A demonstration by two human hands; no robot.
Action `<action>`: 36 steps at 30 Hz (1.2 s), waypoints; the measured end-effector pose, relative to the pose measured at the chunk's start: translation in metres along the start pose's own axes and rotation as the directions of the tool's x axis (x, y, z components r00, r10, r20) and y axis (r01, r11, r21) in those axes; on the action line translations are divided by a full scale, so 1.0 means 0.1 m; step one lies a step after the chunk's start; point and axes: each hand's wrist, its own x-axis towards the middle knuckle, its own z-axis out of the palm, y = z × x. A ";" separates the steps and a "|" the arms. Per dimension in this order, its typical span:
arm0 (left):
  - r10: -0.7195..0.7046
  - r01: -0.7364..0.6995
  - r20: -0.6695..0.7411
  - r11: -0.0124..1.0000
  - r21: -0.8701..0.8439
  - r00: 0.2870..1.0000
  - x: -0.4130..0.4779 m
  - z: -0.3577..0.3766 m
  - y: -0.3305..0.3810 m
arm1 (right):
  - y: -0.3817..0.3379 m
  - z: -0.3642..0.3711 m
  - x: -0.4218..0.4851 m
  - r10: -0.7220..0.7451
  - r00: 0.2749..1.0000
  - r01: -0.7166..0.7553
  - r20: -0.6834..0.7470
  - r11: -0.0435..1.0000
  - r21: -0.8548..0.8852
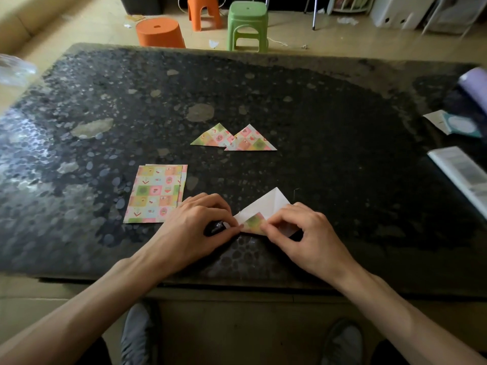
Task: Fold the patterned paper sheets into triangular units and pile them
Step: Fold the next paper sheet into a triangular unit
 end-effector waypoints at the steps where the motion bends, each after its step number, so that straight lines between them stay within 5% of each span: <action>1: -0.021 0.021 -0.004 1.000 -0.013 1.000 0.00 0.00 0.00 | 0.00 0.00 0.02 0.031 1.000 -0.031 0.001 1.000 0.005; 36: -0.321 0.322 -0.030 0.940 0.113 0.947 0.14 0.02 0.03 | -0.08 0.11 0.26 0.284 0.945 -0.302 -0.165 0.948 -0.097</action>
